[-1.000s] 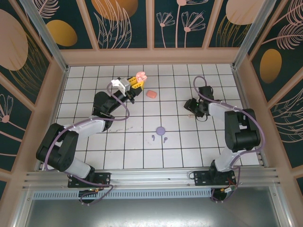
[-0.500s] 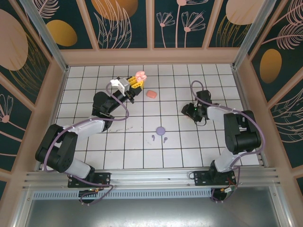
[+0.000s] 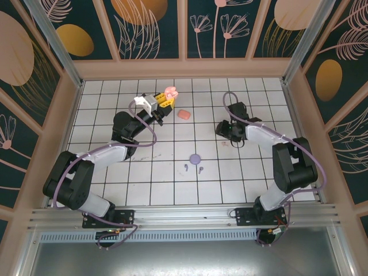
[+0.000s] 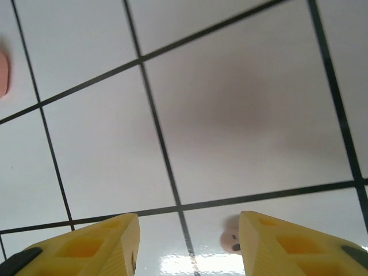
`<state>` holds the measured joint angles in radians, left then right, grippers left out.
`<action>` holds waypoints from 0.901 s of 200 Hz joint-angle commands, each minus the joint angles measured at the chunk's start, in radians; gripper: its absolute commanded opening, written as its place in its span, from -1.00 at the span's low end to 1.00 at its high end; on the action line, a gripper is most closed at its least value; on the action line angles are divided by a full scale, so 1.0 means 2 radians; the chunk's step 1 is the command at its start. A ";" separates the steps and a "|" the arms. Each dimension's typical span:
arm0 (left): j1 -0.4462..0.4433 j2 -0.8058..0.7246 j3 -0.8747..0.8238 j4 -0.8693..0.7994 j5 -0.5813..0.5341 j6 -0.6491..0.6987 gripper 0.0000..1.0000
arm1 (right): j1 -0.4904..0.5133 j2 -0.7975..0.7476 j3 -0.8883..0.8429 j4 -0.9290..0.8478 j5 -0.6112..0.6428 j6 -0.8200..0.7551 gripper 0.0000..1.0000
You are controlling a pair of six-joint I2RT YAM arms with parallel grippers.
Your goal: Insert wireless bluetooth earbuds into charging case
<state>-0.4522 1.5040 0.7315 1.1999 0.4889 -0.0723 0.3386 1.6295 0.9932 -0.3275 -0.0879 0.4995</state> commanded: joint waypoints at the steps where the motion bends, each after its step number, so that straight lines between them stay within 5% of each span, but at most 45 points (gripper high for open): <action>1: -0.004 -0.018 0.008 0.006 0.000 0.005 -1.00 | 0.019 0.022 0.024 -0.049 0.042 -0.067 -0.01; 180: -0.004 -0.017 0.014 -0.002 0.000 0.006 -1.00 | 0.018 0.072 0.017 -0.070 0.047 -0.130 -0.28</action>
<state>-0.4522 1.4876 0.7319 1.1904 0.4889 -0.0719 0.3767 1.7596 1.0332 -0.4492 -0.0208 0.2592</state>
